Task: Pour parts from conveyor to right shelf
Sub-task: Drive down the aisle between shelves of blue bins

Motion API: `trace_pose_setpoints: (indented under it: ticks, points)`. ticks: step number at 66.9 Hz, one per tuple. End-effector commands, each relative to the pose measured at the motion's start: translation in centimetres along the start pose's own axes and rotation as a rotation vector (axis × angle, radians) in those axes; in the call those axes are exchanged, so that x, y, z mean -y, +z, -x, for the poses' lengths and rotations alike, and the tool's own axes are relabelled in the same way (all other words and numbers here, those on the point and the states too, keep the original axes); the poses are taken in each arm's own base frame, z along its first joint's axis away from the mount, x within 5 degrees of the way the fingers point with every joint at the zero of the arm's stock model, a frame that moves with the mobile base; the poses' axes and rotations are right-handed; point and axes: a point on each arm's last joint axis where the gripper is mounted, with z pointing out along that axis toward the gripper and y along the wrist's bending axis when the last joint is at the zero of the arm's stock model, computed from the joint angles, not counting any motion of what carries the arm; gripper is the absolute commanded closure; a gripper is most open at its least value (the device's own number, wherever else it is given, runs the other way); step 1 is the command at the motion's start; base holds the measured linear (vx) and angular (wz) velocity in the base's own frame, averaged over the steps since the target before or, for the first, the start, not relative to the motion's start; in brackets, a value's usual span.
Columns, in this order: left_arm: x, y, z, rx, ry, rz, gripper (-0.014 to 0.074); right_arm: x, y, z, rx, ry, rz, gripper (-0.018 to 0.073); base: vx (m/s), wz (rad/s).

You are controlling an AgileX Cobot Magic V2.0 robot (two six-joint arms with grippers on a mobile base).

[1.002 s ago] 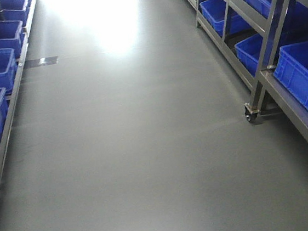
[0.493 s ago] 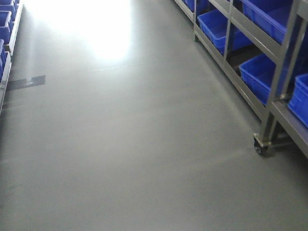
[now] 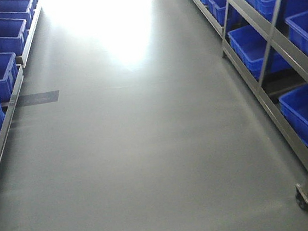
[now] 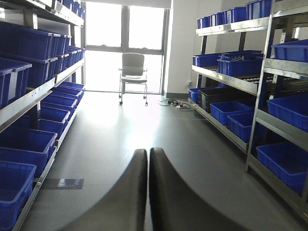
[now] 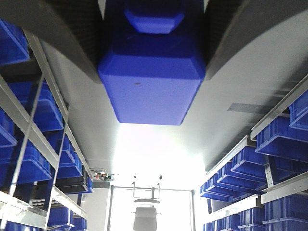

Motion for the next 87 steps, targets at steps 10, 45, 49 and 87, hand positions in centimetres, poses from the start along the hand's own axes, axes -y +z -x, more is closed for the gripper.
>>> trace_pose_setpoints:
  ticks: [10,45,49,87]
  points:
    - [0.03,-0.04,-0.14,0.062,-0.016,-0.012,0.0603,0.09,-0.22,1.62,0.1,-0.013,-0.007,0.056,0.63,0.1]
    - [0.03,-0.04,-0.14,0.062,-0.016,-0.012,0.0603,0.09,-0.22,1.62,0.1,-0.013,-0.007,0.056,0.66,-0.01]
    - [0.03,-0.04,-0.14,0.062,-0.016,-0.012,0.0603,0.09,-0.22,1.62,0.1,-0.013,-0.007,0.056,0.65,-0.02]
    - [0.03,-0.04,-0.14,0.062,-0.016,-0.012,0.0603,0.09,-0.22,1.62,0.1,-0.013,-0.007,0.056,0.63,0.05]
